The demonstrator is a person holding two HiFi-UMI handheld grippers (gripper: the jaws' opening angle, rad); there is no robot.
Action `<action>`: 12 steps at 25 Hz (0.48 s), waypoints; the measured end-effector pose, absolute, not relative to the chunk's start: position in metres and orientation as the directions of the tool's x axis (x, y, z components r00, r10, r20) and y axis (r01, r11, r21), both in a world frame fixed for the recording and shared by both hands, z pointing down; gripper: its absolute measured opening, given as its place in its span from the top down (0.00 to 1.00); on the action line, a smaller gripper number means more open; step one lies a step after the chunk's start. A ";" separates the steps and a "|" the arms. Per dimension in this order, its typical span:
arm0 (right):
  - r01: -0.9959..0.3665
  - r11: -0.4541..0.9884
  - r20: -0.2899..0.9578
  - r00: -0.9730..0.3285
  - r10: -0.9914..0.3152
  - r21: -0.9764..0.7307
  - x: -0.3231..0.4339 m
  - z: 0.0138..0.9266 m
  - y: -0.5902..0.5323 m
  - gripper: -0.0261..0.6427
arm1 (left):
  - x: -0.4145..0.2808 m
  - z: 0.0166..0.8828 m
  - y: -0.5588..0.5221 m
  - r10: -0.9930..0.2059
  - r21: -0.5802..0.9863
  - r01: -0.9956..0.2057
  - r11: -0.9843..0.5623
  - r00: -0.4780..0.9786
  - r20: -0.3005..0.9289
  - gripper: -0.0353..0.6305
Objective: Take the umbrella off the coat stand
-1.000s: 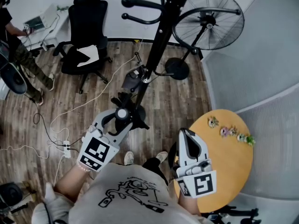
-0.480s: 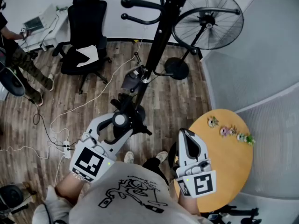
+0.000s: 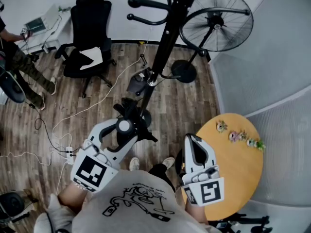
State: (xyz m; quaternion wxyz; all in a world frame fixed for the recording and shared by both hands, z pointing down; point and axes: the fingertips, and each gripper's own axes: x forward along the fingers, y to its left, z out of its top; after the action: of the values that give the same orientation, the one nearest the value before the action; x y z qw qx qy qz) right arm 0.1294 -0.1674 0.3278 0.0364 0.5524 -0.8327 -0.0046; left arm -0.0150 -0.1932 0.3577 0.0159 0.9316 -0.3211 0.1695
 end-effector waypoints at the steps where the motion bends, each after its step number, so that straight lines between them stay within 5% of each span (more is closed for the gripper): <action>1: -0.920 0.389 0.054 -0.387 -0.921 0.048 0.129 0.327 -0.167 0.94 | -0.015 0.358 -0.193 -0.591 -0.079 -0.602 -0.795 0.737 0.327 0.65; 12: -0.922 0.383 0.056 -0.380 -0.923 0.048 0.131 0.327 -0.166 0.94 | -0.014 0.361 -0.190 -0.581 -0.077 -0.593 -0.802 0.743 0.334 0.65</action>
State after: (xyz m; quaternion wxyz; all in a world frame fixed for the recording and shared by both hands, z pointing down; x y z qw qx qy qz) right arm 0.1306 -0.1658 0.3274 0.0366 0.5554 -0.8308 -0.0043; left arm -0.0141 -0.1902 0.3606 0.0171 0.9333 -0.3143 0.1729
